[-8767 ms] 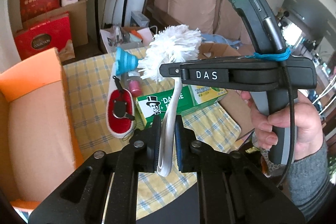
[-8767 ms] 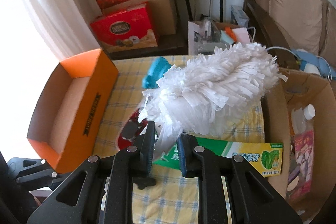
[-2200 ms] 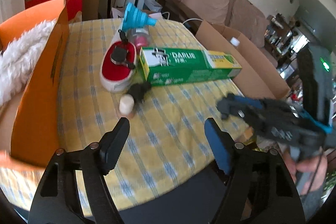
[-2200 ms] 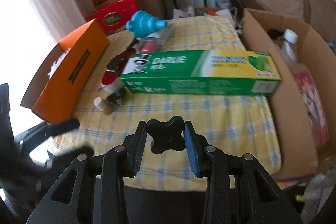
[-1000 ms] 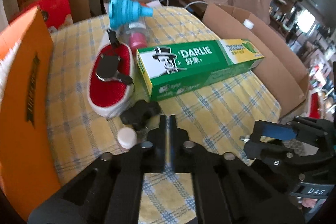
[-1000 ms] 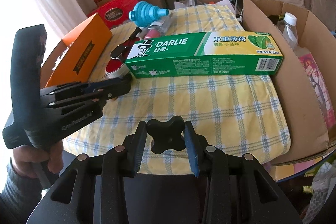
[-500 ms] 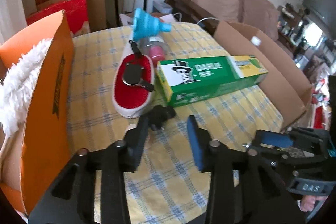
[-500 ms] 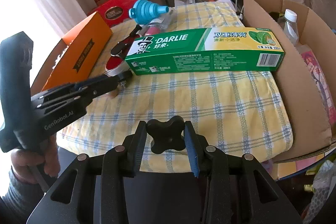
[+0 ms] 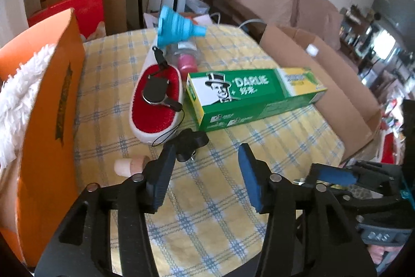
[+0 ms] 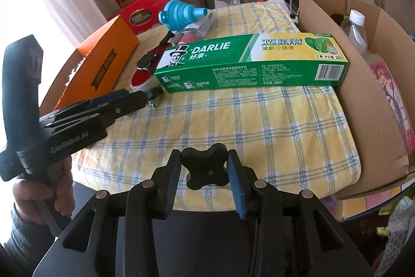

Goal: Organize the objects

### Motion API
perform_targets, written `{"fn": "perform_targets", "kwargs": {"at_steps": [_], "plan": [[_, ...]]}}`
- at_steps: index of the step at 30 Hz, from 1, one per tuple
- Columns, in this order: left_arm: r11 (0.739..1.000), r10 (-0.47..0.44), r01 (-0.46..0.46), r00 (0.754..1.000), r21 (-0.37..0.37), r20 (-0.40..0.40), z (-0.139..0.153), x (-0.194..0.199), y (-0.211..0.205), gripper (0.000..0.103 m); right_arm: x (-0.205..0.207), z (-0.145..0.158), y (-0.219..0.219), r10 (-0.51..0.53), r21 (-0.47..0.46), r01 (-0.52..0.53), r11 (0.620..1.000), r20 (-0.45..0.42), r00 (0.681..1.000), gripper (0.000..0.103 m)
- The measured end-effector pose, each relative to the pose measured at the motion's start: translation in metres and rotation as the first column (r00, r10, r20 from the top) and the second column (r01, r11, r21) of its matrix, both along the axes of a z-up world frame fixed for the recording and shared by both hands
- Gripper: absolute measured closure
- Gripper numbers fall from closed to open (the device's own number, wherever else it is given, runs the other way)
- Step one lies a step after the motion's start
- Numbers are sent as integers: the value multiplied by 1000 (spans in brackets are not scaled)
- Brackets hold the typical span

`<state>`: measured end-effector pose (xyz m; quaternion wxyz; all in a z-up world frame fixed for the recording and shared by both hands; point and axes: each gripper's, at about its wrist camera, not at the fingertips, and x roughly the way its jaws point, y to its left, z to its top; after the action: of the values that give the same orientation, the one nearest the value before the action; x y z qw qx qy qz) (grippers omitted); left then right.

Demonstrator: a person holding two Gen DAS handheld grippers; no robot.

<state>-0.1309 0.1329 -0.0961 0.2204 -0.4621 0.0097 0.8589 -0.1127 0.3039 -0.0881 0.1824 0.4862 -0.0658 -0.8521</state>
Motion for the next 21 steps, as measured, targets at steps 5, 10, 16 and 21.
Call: {"fn": "perform_targets", "kwargs": {"at_steps": [5,10,16,21], "plan": [[999,49,-48,996,-7,79,-11,-13,1,56,2,-2,-1,2,-1,-2,1000,4,1000,67],[997,74,-72,992,-18,105,-16,-23,6,56,2,-4,2,-5,0,5,1000,9,1000,67],[994,104,-105,986,-3,131,-22,-29,6,58,2,-5,3,-8,0,8,1000,8,1000,67],[994,101,-105,987,26,121,-22,-26,-1,62,2,-4,3,-8,1,8,1000,7,1000,67]]}}
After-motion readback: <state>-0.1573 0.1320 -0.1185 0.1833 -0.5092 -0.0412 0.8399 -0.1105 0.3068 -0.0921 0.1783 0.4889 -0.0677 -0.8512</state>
